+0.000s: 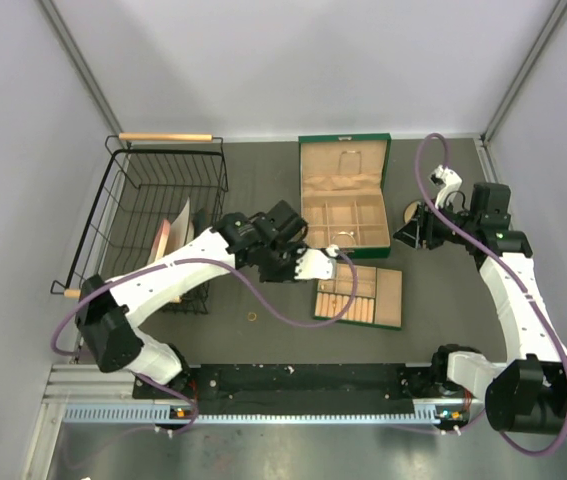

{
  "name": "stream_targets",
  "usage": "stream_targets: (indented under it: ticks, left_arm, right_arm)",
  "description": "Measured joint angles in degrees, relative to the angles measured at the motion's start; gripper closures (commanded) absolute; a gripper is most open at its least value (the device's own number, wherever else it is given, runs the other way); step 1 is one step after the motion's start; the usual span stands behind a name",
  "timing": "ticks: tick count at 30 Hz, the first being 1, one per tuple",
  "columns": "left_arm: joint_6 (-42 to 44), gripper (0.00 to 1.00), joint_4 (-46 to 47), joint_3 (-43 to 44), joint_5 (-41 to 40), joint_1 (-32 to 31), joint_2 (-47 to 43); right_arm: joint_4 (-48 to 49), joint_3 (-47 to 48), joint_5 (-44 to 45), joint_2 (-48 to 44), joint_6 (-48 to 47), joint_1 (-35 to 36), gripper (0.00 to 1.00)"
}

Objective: Organize the mixed jewelry

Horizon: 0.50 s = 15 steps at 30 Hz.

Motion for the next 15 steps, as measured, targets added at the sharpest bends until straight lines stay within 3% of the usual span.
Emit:
stream_targets:
  ticks: [8, 15]
  left_arm:
    - [-5.7, 0.63, 1.2, -20.6, 6.3, 8.6, -1.6]
    - [-9.6, 0.64, 6.3, -23.2, 11.5, 11.8, 0.4]
  right_arm:
    - [0.0, -0.1, 0.7, 1.3, -0.8, 0.0, 0.53]
    - [0.0, -0.5, 1.1, 4.0, -1.1, 0.0, 0.54]
